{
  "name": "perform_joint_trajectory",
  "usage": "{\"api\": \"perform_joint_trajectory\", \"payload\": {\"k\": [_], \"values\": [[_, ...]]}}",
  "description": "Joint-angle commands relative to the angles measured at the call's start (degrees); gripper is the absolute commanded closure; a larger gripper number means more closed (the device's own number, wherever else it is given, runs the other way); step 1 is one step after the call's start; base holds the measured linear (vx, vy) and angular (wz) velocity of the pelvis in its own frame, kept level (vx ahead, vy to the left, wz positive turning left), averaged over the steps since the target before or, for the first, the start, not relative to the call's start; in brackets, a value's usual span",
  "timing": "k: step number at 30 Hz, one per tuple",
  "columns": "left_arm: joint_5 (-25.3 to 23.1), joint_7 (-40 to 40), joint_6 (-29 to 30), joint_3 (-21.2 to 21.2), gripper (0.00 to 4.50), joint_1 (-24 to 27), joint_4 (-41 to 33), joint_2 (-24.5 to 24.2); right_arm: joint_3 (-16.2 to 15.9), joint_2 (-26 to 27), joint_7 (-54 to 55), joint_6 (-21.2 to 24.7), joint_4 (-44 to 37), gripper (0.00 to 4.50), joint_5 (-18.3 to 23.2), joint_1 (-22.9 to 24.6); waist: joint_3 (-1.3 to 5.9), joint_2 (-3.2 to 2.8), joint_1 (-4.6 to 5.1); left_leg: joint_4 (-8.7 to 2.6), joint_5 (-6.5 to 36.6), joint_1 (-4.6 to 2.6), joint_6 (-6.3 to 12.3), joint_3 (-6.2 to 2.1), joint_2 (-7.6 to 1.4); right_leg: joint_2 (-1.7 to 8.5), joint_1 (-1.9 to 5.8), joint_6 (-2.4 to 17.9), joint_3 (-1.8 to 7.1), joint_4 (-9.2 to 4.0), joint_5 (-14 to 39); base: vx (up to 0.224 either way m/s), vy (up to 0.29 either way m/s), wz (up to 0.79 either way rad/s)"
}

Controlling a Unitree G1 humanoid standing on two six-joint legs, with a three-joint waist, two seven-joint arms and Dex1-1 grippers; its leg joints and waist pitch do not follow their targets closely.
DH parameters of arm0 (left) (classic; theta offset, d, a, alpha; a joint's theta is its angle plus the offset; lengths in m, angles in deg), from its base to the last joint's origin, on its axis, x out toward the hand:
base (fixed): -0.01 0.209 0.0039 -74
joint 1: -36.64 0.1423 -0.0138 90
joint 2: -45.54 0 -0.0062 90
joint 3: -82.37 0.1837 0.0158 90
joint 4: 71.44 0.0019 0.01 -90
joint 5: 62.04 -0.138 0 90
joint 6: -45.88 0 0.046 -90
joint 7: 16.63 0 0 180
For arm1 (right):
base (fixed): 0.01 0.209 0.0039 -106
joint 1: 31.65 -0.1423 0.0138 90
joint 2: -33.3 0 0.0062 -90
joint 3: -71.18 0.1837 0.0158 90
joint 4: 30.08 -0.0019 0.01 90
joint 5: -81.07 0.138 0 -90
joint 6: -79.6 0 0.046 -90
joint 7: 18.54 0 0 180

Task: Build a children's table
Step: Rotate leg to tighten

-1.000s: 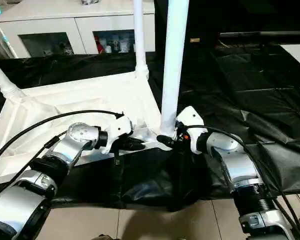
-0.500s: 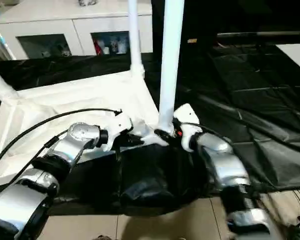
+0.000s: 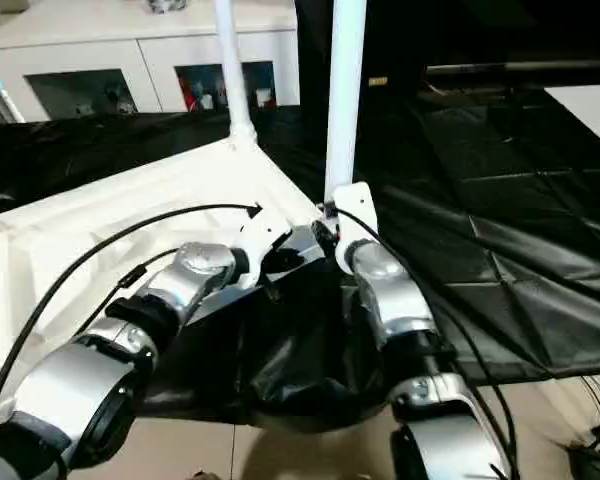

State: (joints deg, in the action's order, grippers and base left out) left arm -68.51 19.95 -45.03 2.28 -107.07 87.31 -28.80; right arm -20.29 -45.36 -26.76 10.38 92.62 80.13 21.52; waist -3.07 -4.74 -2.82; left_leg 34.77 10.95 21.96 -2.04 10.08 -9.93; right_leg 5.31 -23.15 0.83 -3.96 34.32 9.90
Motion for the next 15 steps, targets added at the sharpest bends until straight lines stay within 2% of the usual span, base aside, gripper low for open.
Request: {"api": "perform_joint_trajectory", "payload": {"k": [1,5,6,8,12,13,15], "values": [[0.4,-2.1,-0.9,-0.8,4.50,-2.3,-0.6,2.2,-2.7,4.8,-2.4,0.6,2.3,1.85,1.4,0.0,4.45,1.35,-0.06,-3.81,6.1,-0.69,5.42,-0.80,-2.27,3.47,3.49,14.2,2.15,-3.67,6.0,0.000,0.000,0.00],[0.1,-1.3,-1.6,-0.4,4.50,-1.9,-0.6,1.9,-2.6,4.4,-2.5,-0.7,2.5,1.85,1.2,-0.2,4.35,1.36,0.00,-3.85,6.4,-0.64,5.66,-0.80,-2.26,3.49,3.50,14.1,2.11,-3.77,6.9,0.000,0.000,0.00],[-0.1,-0.7,-2.0,-0.1,4.50,-1.7,-0.6,1.6,-2.3,4.1,-2.8,-1.0,2.4,1.50,1.5,-0.1,4.36,1.32,-0.02,-3.86,6.5,-0.71,5.70,-0.82,-2.30,3.49,3.48,14.0,2.11,-3.80,7.2,0.000,0.000,0.00],[-0.3,0.2,-2.5,0.0,4.50,-1.5,-0.5,1.3,-1.8,3.4,-3.3,-1.7,2.3,1.15,1.5,0.0,4.43,1.36,0.00,-3.81,6.0,-0.62,5.82,-0.84,-2.29,3.49,3.57,14.0,2.13,-3.64,6.5,0.000,0.000,0.00],[-0.7,3.5,-3.8,0.8,4.50,-0.4,-1.1,0.1,-0.8,0.5,-5.6,-1.9,0.4,1.05,2.1,0.7,4.50,1.32,-0.04,-3.70,5.2,-0.56,6.78,-0.86,-2.30,3.50,3.67,14.4,2.08,-3.49,4.8,0.000,0.000,0.00],[-0.8,5.0,-4.0,1.2,4.50,0.2,-1.4,-0.4,-0.5,-0.8,-7.1,-1.9,-0.8,0.79,2.3,1.2,4.53,1.33,-0.08,-3.66,4.8,-0.55,7.14,-0.85,-2.35,3.50,3.68,14.6,2.08,-3.40,4.1,0.000,0.000,0.00],[-1.2,6.4,-4.7,1.7,4.50,0.9,-1.8,-1.1,-0.7,-2.6,-9.0,-1.4,-2.0,0.73,2.2,2.0,4.63,1.38,-0.21,-3.53,4.0,-0.50,7.79,-0.84,-2.37,3.51,3.74,14.7,2.09,-3.21,2.9,0.000,0.000,0.00]]}}
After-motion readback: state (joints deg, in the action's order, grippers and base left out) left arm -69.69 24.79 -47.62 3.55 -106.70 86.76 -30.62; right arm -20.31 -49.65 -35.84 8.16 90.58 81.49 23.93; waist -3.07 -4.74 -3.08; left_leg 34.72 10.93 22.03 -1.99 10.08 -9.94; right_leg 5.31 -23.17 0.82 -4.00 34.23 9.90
